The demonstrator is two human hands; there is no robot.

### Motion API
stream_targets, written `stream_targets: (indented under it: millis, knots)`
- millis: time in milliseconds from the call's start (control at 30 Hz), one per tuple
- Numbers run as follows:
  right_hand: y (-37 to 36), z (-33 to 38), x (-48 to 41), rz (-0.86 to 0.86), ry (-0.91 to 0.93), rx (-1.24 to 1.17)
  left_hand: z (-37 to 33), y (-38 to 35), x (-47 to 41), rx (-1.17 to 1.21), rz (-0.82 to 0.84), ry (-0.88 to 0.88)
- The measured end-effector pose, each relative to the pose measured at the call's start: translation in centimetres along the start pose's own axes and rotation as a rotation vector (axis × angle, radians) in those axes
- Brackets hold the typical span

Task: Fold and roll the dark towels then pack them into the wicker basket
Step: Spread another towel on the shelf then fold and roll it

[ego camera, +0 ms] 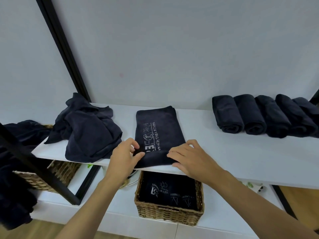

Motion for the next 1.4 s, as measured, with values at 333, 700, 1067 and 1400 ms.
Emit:
stream_targets:
  millis: [333, 700, 1067, 1400]
  knots:
    - [0.0, -1.7, -2.1, 0.262, -0.295, -0.306, -3.3, -0.7, 2.2, -0.472, 0.059, -0.732]
    - [0.1, -4.9, -4.4, 0.104, -0.375, -0.325, -0.2, -1.2, -3.6, 0.107, 0.426, -0.145]
    - [-1.4, -3.3, -4.1, 0.209, -0.207, -0.13, -1.3, -1.0, -2.2, -0.507, 0.142, -0.703]
    - [-3.2, -7.0, -4.8, 0.424, -0.659, -0.827, -0.2, -0.9, -6.3, -0.037, 0.457, -0.261]
Point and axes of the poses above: each hand's wrist, its own x-axis away from the middle knuckle, its own y-axis out of the back of the hand, z = x × y, the point moved 8 cm from there along -x, towards the middle knuckle, and after that the axes turned 5 degrees about -y, right-handed, at the moved point
